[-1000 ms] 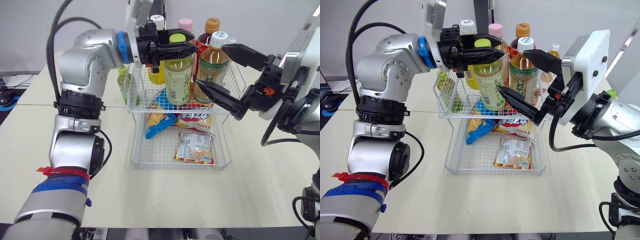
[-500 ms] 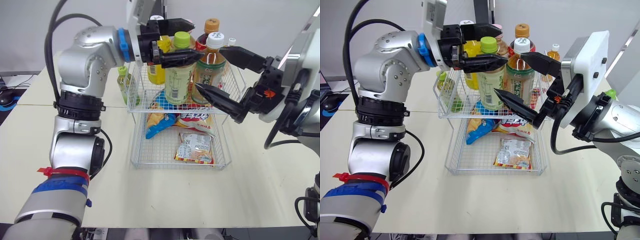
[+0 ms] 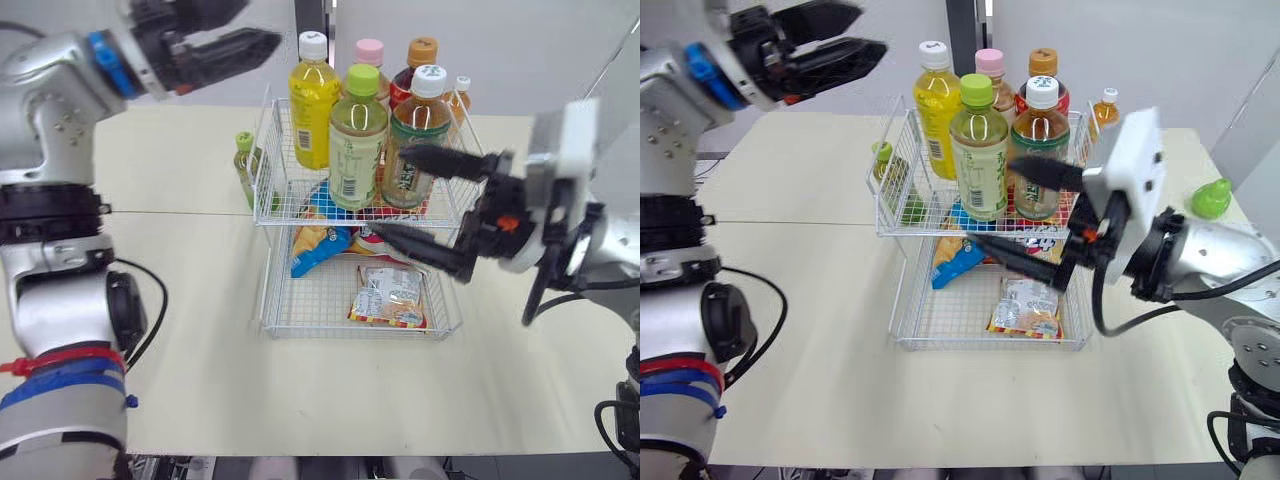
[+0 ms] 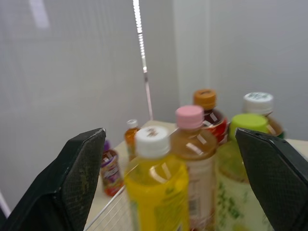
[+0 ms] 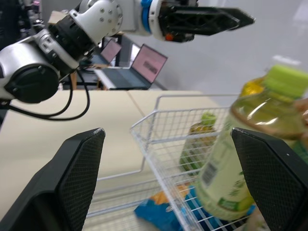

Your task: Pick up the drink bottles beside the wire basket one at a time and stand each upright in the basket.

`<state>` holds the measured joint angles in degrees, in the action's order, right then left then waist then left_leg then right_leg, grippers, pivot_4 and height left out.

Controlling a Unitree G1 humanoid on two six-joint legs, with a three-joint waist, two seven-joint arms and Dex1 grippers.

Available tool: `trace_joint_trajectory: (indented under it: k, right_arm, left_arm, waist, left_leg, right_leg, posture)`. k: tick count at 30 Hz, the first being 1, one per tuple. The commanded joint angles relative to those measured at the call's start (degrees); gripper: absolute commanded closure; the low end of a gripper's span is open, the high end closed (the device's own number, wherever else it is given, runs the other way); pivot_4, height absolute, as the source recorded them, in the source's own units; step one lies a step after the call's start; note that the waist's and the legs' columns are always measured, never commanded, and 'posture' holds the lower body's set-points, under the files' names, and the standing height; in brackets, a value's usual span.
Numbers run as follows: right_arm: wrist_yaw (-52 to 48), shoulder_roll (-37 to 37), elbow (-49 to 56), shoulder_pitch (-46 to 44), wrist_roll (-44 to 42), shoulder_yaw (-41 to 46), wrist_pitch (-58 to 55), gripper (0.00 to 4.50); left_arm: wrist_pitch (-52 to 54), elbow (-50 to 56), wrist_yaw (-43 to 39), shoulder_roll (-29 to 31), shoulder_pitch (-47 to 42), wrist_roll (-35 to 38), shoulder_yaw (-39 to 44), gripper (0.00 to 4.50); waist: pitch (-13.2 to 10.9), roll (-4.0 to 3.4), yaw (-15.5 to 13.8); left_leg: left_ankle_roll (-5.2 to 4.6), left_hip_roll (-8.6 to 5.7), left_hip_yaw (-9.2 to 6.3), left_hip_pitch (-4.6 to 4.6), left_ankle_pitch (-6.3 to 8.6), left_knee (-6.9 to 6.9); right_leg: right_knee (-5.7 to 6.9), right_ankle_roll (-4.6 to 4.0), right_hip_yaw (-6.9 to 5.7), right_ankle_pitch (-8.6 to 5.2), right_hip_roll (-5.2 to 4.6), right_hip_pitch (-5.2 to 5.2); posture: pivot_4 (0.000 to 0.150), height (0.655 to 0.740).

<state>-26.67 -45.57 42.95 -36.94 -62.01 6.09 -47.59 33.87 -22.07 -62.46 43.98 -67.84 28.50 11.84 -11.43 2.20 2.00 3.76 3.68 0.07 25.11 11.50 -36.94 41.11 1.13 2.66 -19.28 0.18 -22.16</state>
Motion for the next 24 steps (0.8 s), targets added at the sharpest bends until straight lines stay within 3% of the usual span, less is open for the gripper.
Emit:
trace_joint_trajectory:
  k: [1, 7, 14, 19, 24]
  right_arm:
    - [-3.4, 0.6, 0.0, -0.1, -0.1, -1.5, 1.2, 0.0]
    - [-7.5, 2.2, -3.8, -1.9, 2.2, -3.7, 2.5, 0.0]
    - [-12.5, 4.1, -8.5, -4.8, 5.2, -5.7, 3.7, 0.0]
    - [-15.3, 4.6, -10.0, -5.8, 7.2, -6.9, 4.0, 0.0]
    - [-16.1, 5.6, -10.1, -5.7, 8.3, -6.8, 3.9, 0.0]
  left_arm:
    - [-1.4, 4.6, 4.7, 3.1, 7.2, -0.7, 4.9, 0.04]
    - [1.8, 19.7, 12.6, 3.0, 29.7, 2.3, 15.4, 0.04]
    - [0.5, 36.5, 21.0, -6.4, 56.1, 3.9, 22.5, 0.04]
    - [0.0, 42.0, 24.9, -9.9, 63.5, 5.3, 24.2, 0.04]
    - [-1.5, 41.6, 27.7, -10.2, 62.8, 5.5, 22.8, 0.04]
  waist:
    - [0.0, 0.0, 0.0]
    - [0.0, 0.02, -0.1]
    - [0.0, 0.04, -0.3]
    - [0.0, 0.08, -0.4]
    - [0.1, 0.08, -0.4]
  left_leg:
    - [0.0, 0.02, -0.02, -0.02, 0.0, -0.01]
    - [0.01, 0.02, -0.05, 0.0, 0.0, -0.03]
    - [-0.01, 0.07, -0.04, -0.17, 0.01, -0.01]
    - [-0.01, 0.02, -0.16, -0.32, 0.01, 0.0]
    - [-0.01, -0.03, -0.16, -0.34, 0.01, -0.02]
  right_leg:
    - [0.01, 0.0, -0.02, 0.0, 0.0, 0.01]
    - [-0.02, 0.0, -0.06, 0.0, -0.12, 0.04]
    - [-0.01, 0.0, -0.09, 0.0, -0.33, 0.2]
    - [-0.03, 0.0, -0.15, 0.0, -0.32, 0.42]
    - [-0.02, 0.0, -0.17, 0.01, -0.26, 0.46]
  posture:
    - [0.15, 0.74]
    - [0.15, 0.74]
    - [0.15, 0.74]
    - [0.15, 0.74]
    - [0.15, 0.74]
